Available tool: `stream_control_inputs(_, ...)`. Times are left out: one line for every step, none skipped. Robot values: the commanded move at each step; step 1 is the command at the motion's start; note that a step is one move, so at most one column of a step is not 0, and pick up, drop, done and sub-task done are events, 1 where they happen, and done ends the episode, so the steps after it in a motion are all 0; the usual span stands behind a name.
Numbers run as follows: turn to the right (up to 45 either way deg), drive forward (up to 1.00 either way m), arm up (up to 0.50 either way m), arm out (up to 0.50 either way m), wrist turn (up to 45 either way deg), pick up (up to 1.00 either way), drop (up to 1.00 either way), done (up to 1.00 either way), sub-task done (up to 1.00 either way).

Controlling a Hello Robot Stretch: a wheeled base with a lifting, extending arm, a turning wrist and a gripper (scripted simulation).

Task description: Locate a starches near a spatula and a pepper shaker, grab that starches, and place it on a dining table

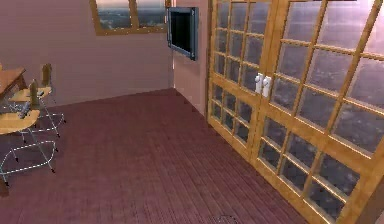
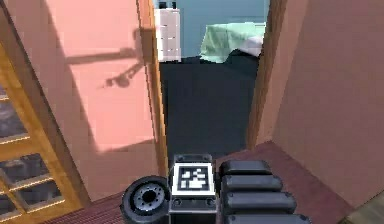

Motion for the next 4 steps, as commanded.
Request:
stream_control_inputs(-24.0,0.0,0.0,0.0,0.0,0.0,0.0,0.0,0.0)
stream_control_inputs(0.0,1.0,0.0,0.0,0.0,0.0,0.0,0.0,0.0)
stream_control_inputs(0.0,1.0,0.0,0.0,0.0,0.0,0.0,0.0,0.0)
stream_control_inputs(0.0,1.0,0.0,0.0,0.0,0.0,0.0,0.0,0.0)
